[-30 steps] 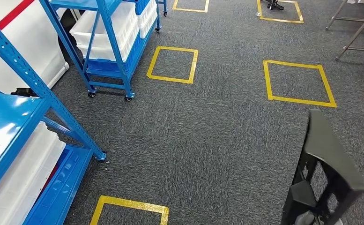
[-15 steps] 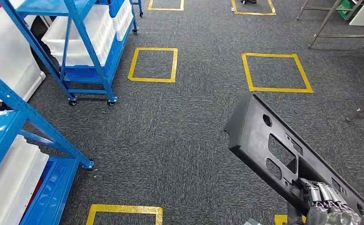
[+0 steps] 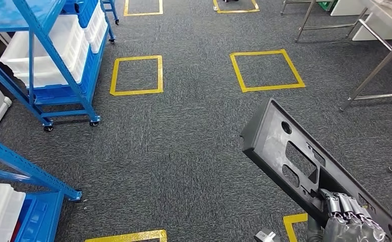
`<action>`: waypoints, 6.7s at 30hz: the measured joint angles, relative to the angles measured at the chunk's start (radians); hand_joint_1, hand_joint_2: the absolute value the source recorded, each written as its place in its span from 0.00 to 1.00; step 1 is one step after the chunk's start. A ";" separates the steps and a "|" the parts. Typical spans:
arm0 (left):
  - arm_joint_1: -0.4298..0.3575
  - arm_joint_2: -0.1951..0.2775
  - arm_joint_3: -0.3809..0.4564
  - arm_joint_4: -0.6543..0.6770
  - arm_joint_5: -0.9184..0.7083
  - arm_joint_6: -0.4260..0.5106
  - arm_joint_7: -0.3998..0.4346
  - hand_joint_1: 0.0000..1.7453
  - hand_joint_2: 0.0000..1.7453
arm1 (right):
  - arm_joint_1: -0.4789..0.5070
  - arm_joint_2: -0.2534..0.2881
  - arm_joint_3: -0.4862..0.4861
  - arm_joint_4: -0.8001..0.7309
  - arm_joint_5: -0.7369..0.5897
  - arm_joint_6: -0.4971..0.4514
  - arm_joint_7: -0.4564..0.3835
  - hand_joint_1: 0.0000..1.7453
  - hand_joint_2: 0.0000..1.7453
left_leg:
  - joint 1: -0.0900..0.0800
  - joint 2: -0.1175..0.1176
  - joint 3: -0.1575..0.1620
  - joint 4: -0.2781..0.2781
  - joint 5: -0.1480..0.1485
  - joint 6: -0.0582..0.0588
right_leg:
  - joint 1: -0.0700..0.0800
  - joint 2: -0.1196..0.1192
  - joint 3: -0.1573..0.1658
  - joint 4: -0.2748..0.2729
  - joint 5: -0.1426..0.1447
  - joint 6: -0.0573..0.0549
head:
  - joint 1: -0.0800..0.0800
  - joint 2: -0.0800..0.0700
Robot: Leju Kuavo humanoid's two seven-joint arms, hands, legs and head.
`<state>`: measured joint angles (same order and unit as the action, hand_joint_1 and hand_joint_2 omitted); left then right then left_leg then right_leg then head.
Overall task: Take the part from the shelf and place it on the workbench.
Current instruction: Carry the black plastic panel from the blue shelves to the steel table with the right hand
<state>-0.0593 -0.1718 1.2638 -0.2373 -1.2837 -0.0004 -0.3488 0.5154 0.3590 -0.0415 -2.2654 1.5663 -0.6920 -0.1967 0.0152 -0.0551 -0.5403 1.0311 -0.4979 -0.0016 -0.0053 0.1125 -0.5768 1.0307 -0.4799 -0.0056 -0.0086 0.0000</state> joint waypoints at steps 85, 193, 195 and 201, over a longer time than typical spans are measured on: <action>0.004 0.011 0.001 0.000 -0.020 0.000 -0.062 0.00 0.00 | 0.052 0.001 -0.097 0.028 0.002 -0.002 -0.049 1.00 1.00 | -0.002 0.062 -0.092 0.249 -0.123 -0.021 | 0.002 -0.074 0.016 -0.023 0.004 -0.028 | 0.013 0.000; -0.015 0.044 -0.095 0.002 -0.182 -0.033 -0.092 0.00 0.00 | -0.830 -0.621 0.441 0.475 0.002 0.570 0.472 1.00 1.00 | -0.001 0.045 0.006 -0.023 0.013 0.032 | -0.018 -0.109 -0.112 0.202 -0.148 0.049 | 0.018 0.000; -0.020 0.032 -0.098 0.003 -0.193 -0.009 -0.063 0.00 0.00 | -0.878 -0.638 0.501 0.518 0.002 0.596 0.498 1.00 1.00 | 0.004 0.044 0.034 -0.020 -0.013 0.019 | -0.027 -0.116 -0.101 0.085 -0.029 0.058 | 0.020 0.000; -0.072 -0.077 -0.126 0.005 -0.216 0.076 0.027 0.00 0.00 | -0.994 -0.652 0.684 0.601 0.001 0.648 0.579 1.00 1.00 | 0.002 0.043 0.047 0.029 -0.027 -0.021 | -0.027 -0.119 -0.068 0.001 0.052 0.013 | 0.024 0.000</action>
<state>-0.1318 -0.2490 1.1376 -0.2319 -1.4995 0.0757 -0.3217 -0.4785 -0.2929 0.6430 -1.6648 1.5676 -0.0439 0.3821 0.0177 -0.0125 -0.4934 1.0604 -0.5244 -0.0228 -0.0322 -0.0064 -0.6451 1.0318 -0.4283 0.0073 0.0156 -0.0001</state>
